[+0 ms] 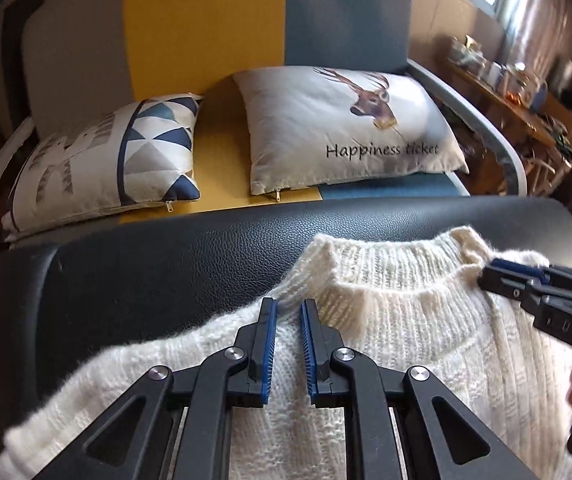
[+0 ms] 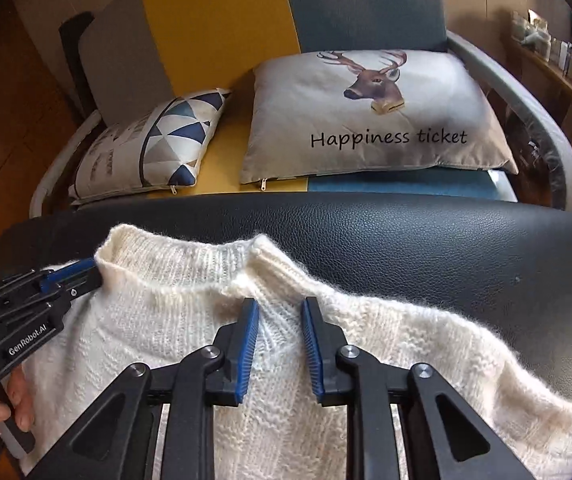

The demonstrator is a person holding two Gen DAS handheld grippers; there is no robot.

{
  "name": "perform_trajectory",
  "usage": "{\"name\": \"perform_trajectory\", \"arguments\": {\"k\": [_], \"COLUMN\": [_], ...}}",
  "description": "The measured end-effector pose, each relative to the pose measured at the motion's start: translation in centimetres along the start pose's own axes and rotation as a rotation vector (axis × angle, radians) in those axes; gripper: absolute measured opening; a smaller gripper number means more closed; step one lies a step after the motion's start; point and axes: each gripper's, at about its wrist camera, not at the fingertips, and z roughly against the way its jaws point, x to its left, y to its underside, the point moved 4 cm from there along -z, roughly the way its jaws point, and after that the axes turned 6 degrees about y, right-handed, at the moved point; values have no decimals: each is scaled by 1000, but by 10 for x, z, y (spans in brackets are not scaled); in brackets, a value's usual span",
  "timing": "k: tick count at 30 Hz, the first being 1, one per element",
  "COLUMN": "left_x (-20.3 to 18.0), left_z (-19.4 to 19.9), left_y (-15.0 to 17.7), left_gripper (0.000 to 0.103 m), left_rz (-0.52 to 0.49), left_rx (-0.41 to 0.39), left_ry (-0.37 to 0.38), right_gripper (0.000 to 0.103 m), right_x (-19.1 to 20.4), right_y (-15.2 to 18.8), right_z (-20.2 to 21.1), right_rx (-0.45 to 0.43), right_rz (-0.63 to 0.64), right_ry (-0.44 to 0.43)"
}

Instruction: Fold clothes

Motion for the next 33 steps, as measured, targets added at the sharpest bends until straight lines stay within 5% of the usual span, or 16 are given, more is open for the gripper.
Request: {"name": "perform_trajectory", "arguments": {"k": [5,10,17,22,26,33], "left_x": [-6,-35,-135,-212,-237,-236], "left_z": [18,45,55,56,46,49], "left_y": [2,18,69,107,138,147], "left_gripper": [14,14,14,14,14,14], "left_rz": [17,-8,-180,-283,-333,-352], "left_rx": [-27,-46,40,116,208,196], "left_ry": [-38,53,251,374,403,381], "right_gripper": [24,24,24,24,24,23], "right_x": [-10,-58,-150,-198,-228,-243], "right_y": [13,53,131,169,191,188], "right_z": [31,87,147,147,133,139], "right_rx": [-43,-50,4,59,116,72], "right_rz": [-3,6,-72,-167,-197,-215], "right_ry": [-48,-78,94,204,345,404]}}
